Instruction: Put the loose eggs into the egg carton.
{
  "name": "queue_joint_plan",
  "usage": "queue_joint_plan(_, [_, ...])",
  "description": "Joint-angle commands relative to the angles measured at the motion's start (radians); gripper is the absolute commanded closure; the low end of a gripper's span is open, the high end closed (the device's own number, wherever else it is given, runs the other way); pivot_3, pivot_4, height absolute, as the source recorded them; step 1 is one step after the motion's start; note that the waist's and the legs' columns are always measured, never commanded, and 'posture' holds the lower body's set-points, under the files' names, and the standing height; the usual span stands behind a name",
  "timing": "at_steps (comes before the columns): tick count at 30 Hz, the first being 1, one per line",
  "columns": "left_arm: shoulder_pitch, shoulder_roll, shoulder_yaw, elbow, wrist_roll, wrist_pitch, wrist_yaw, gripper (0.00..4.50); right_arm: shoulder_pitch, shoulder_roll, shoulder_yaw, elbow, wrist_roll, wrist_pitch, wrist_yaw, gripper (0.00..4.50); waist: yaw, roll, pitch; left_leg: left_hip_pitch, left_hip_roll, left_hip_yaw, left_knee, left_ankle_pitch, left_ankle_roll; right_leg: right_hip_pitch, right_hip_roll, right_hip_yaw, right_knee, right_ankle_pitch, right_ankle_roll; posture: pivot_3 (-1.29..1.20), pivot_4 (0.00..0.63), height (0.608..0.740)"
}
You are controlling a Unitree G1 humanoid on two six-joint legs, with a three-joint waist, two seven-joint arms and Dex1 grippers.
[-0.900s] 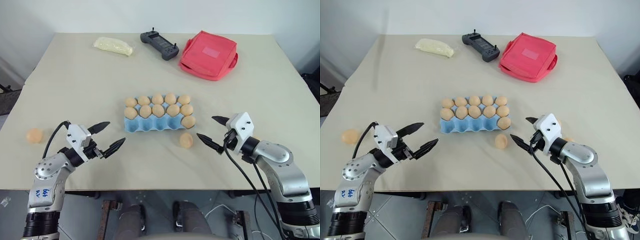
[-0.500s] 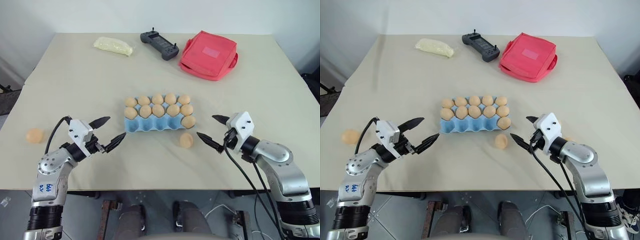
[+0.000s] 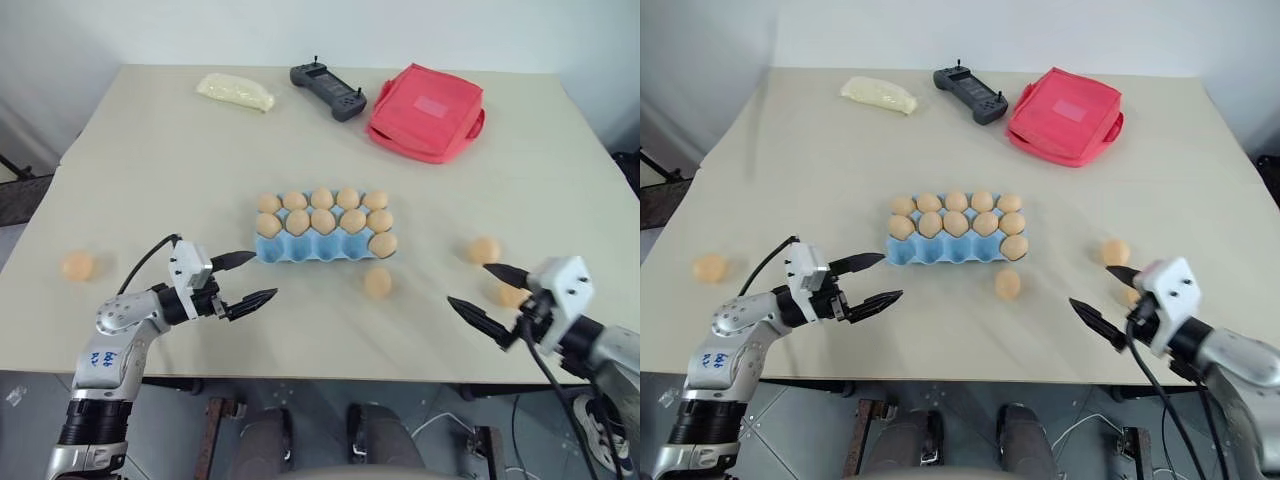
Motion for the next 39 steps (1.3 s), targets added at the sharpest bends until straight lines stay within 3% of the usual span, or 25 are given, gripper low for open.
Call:
queue_joint_plan(1, [-0.037,-0.005,-0.012,0.019,-0.020,-0.006,-0.035,0.06,0.097,-0.011,-0.133,-0.054,0.035,0.014,0.036,0.00,0.001,0.000,0.000,0.000,0.000,0.000,0.000,0.000,0.000,0.000,0.000,0.000,0.000,0.000,0.000,0.00,0.150,0.740])
queue_joint_plan(6, [-0.054,-0.015,-0.026,0.031,-0.022,-0.006,-0.060,0.06,0.176,-0.010,-0.196,-0.068,0.056,0.024,0.046,0.00,-0.010,0.000,0.000,0.000,0.000,0.002,0.000,0.000,0.001,0.001,0.000,0.002,-0.003,0.002,0.002,0.00,0.150,0.740])
queue_joint_plan(10, [-0.047,-0.025,-0.026,0.015,-0.025,-0.003,-0.060,0.06,0.156,-0.014,-0.165,-0.085,0.069,0.036,0.022,0.00,-0.006,0.000,0.000,0.000,0.000,0.001,0.000,0.000,0.001,0.000,0.000,0.002,-0.003,0.002,0.001,0.00,0.150,0.740])
queue_joint_plan(23, [0.113,-0.018,0.016,-0.161,-0.050,0.030,0.010,0.06,-0.293,-0.051,0.253,-0.010,0.019,0.118,-0.109,0.00,-0.006,0.001,0.001,-0.001,0.000,0.000,0.000,0.000,0.001,-0.001,0.000,0.002,-0.005,0.002,0.001,0.00,0.150,0.740])
queue_joint_plan(35, [0.167,-0.022,0.031,-0.254,-0.060,0.060,0.081,0.06,-0.384,-0.049,0.312,0.164,-0.044,0.013,-0.057,0.00,-0.009,0.001,0.001,-0.003,-0.001,0.001,0.000,-0.002,0.004,0.000,-0.001,0.001,-0.010,0.004,0.005,0.00,0.150,0.740])
queue_joint_plan(39, [0.166,-0.022,0.029,-0.255,-0.061,0.061,0.087,0.06,-0.352,-0.061,0.237,0.192,-0.044,-0.006,-0.057,0.00,-0.006,0.001,0.001,-0.003,-0.001,0.001,0.000,-0.002,0.004,0.000,-0.001,0.001,-0.010,0.004,0.005,0.00,0.150,0.740])
